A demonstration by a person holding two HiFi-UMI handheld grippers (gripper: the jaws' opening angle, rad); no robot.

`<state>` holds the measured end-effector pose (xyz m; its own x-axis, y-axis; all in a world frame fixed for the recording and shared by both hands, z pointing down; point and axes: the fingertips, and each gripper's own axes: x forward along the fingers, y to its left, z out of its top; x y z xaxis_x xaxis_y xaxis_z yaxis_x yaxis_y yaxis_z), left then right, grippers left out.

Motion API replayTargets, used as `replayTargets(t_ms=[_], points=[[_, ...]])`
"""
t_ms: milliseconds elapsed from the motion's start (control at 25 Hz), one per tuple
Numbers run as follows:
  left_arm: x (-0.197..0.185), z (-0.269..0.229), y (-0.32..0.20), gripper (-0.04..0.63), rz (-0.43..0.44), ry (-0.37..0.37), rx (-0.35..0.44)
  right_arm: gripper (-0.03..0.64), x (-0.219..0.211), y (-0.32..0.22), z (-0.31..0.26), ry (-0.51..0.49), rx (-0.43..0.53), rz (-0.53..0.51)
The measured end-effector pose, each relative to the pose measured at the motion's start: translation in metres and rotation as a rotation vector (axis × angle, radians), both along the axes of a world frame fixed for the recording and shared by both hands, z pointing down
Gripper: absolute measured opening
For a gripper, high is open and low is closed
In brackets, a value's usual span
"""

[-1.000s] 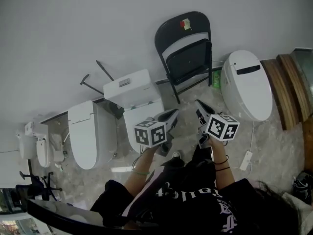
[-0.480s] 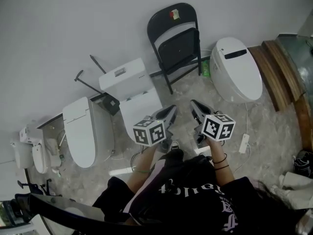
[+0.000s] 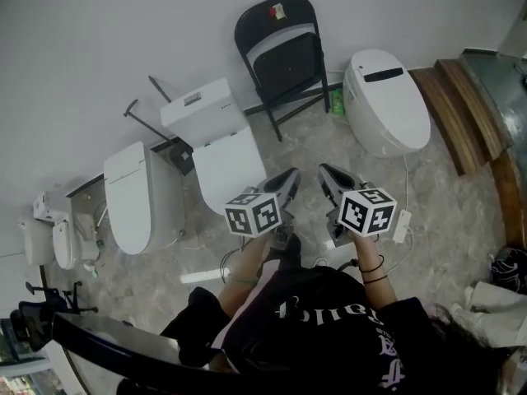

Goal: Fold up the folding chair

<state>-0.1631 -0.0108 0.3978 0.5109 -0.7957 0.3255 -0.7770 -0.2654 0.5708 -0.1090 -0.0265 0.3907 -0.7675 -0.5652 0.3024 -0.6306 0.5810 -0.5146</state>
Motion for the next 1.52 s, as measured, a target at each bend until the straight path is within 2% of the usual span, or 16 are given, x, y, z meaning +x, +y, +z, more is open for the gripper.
replayTargets(t_ms=[200, 360, 800, 1520], points=[[0.056, 0.008, 0.051, 0.009, 0.007, -0.012, -0.024, 0.020, 0.045, 0.046, 0.008, 0.005, -0.016, -0.028], [0.072, 0.011, 0.082, 0.009, 0.001, -0.023, -0.027, 0.020, 0.051, 0.070, 0.007, 0.005, -0.002, -0.062], [0.051, 0.019, 0.129, 0.009, -0.107, -0.008, -0.034, 0.020, 0.034, 0.115, 0.013, -0.004, 0.001, -0.154], [0.044, 0.012, 0.128, 0.009, -0.126, -0.032, -0.009, 0.015, 0.034, 0.116, 0.010, -0.002, 0.046, -0.167]])
